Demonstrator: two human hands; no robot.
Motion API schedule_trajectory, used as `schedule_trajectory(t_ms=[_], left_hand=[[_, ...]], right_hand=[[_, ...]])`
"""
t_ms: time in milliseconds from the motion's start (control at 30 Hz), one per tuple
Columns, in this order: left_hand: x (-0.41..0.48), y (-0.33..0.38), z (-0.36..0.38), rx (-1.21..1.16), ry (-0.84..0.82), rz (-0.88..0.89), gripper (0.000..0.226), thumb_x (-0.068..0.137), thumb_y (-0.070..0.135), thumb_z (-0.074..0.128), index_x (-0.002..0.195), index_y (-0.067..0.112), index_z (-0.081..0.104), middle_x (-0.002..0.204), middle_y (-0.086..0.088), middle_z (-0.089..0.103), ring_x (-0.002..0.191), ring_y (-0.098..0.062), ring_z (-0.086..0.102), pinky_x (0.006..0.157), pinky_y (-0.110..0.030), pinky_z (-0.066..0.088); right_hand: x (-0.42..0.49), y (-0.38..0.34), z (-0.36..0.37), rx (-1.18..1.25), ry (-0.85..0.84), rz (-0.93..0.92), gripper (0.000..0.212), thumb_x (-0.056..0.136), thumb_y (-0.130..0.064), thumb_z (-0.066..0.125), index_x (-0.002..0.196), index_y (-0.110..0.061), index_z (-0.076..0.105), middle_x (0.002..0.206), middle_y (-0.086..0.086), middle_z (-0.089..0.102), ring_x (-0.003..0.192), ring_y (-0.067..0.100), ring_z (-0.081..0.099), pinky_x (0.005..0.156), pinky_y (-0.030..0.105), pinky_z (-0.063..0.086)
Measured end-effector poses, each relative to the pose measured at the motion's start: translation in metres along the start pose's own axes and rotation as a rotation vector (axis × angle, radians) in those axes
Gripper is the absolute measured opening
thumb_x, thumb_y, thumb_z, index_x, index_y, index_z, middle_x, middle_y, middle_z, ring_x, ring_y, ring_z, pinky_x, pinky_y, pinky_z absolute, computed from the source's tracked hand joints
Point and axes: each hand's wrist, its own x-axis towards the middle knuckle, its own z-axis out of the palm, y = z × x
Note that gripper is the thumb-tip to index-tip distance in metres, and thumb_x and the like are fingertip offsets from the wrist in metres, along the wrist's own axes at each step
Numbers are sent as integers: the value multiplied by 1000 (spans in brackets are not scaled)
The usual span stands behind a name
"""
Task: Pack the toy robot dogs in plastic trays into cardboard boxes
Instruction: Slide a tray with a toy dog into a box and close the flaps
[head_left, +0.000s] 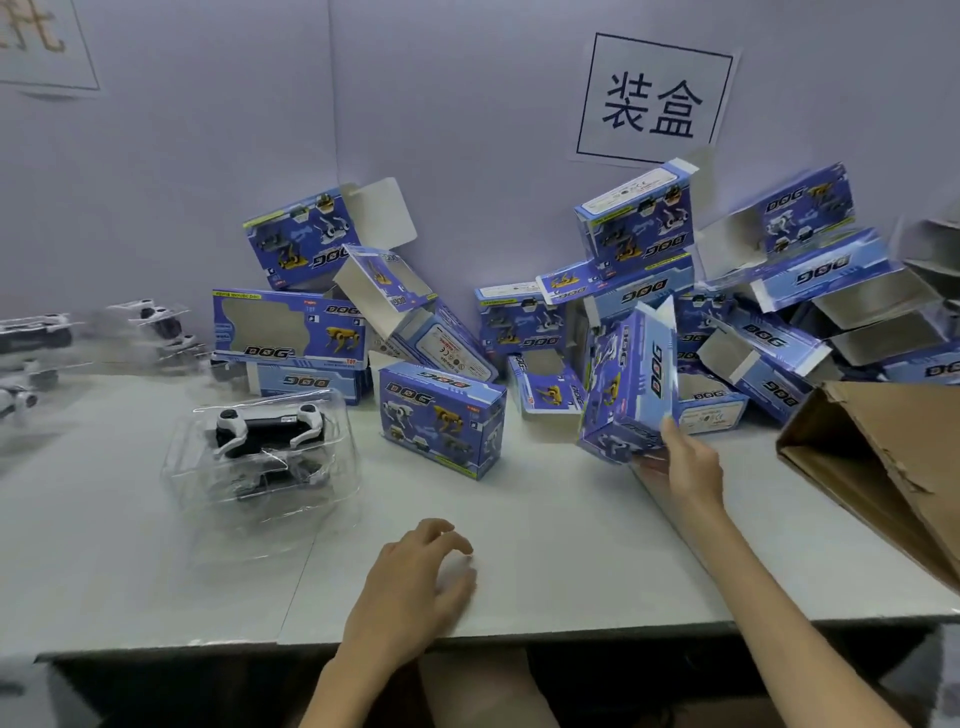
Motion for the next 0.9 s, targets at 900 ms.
schedule_trajectory(t_ms=[900], left_hand=[[-7, 8, -16, -627, 475, -149, 103, 55, 78, 77, 138, 27, 44, 117, 16, 66, 100, -9, 64, 75, -27, 52]], right_hand=[[-126, -98, 48, 114, -675, -254, 42, 87, -48, 50, 72, -9, 55, 66, 10, 59, 53, 21, 54, 47, 26, 44]])
